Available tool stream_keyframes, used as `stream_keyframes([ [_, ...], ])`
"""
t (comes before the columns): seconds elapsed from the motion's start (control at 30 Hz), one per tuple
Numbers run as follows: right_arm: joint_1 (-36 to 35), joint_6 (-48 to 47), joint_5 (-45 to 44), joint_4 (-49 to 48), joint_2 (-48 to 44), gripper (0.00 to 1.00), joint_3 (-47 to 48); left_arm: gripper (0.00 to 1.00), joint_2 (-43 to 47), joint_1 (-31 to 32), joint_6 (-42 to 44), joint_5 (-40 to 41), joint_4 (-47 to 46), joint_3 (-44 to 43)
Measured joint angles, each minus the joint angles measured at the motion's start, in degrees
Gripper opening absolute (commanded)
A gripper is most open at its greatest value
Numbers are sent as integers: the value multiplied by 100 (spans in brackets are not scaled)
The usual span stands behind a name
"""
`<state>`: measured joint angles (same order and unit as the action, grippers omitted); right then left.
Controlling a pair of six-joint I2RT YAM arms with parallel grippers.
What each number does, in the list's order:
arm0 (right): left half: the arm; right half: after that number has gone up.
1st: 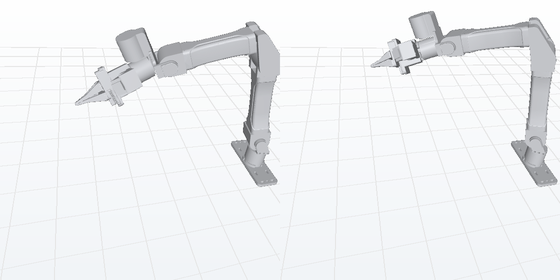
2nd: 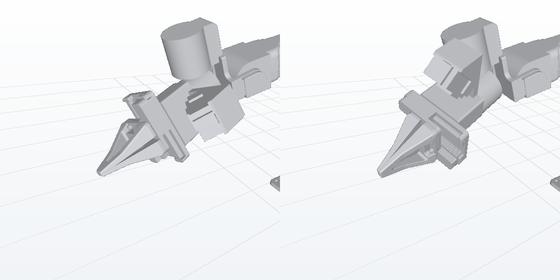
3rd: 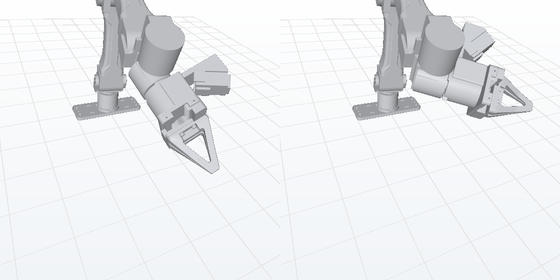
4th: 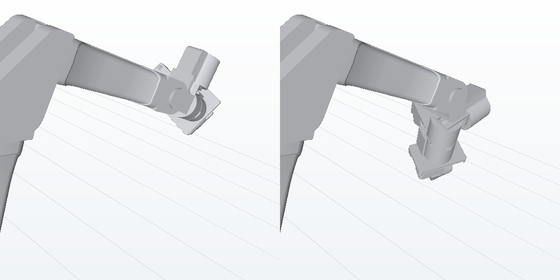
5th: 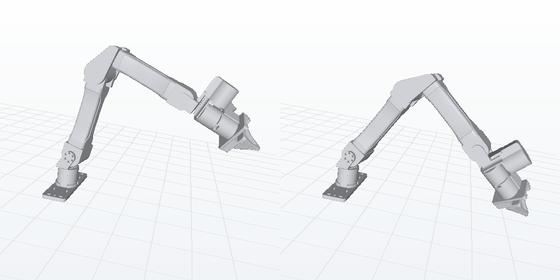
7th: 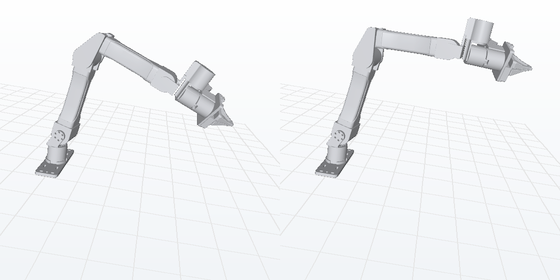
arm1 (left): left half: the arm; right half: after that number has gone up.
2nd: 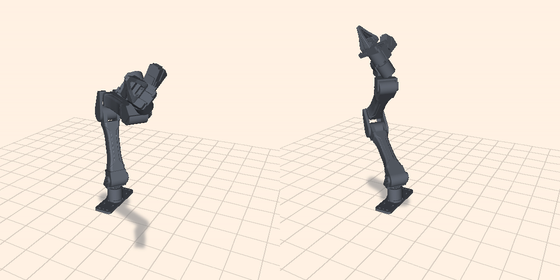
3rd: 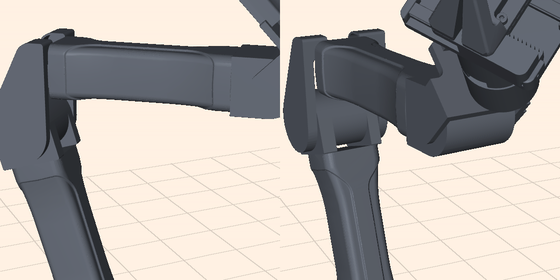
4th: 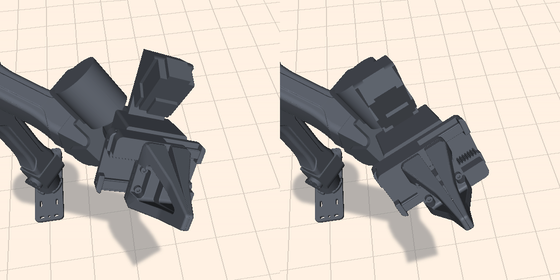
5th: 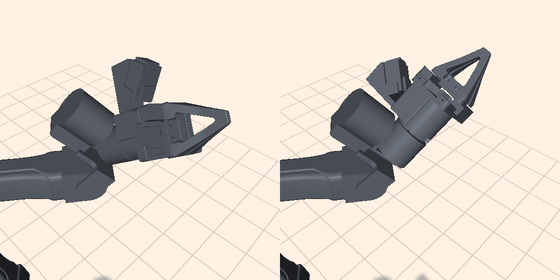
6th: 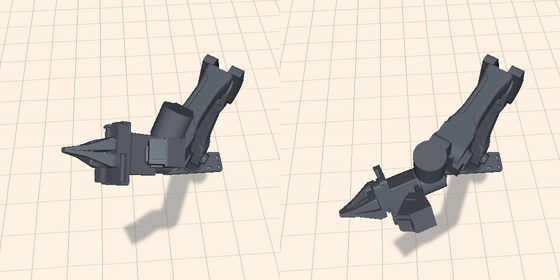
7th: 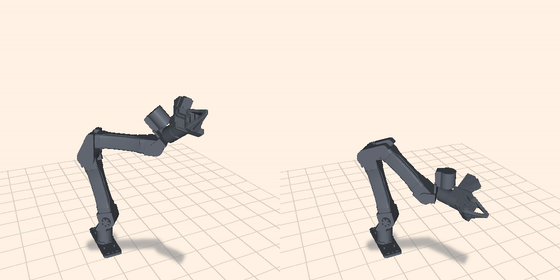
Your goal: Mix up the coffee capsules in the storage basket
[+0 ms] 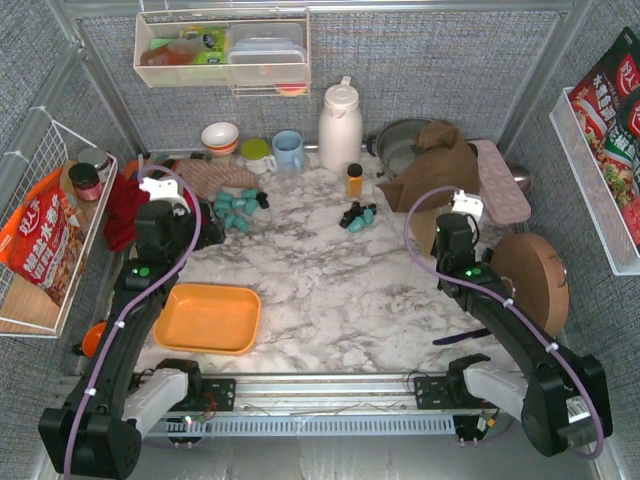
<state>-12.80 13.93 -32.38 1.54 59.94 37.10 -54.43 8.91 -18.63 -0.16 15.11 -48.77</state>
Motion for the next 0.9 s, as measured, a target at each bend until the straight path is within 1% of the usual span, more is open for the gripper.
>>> stream_keyframes([
  [0.3, 284, 199, 649, -938, 629, 0, -332, 99, 0, 0, 17, 0, 2, 0],
  [0.33, 315, 212, 695, -986, 671, 2, -343, 99, 0, 0, 17, -2, 2, 0],
  [0.43, 365, 284, 730, -1036, 684, 16, -365, 99, 0, 0, 17, -2, 2, 2],
  [0.53, 417, 321, 721, -1047, 625, 35, -387, 99, 0, 0, 17, -2, 2, 2],
  [0.57, 439, 330, 686, -1045, 601, 39, -391, 99, 0, 0, 20, -2, 2, 2],
  [0.67, 501, 363, 595, -1029, 562, 46, -396, 99, -17, 0, 20, -2, 2, 2],
  [0.77, 551, 413, 540, -944, 562, 60, -396, 99, -26, 0, 20, -4, 2, 2],
  [0.83, 566, 417, 511, -824, 553, 67, -382, 99, -26, 0, 22, -4, 2, 2],
  [0.9, 570, 437, 457, -678, 516, 72, -330, 99, -24, 0, 22, -7, 2, 2],
])
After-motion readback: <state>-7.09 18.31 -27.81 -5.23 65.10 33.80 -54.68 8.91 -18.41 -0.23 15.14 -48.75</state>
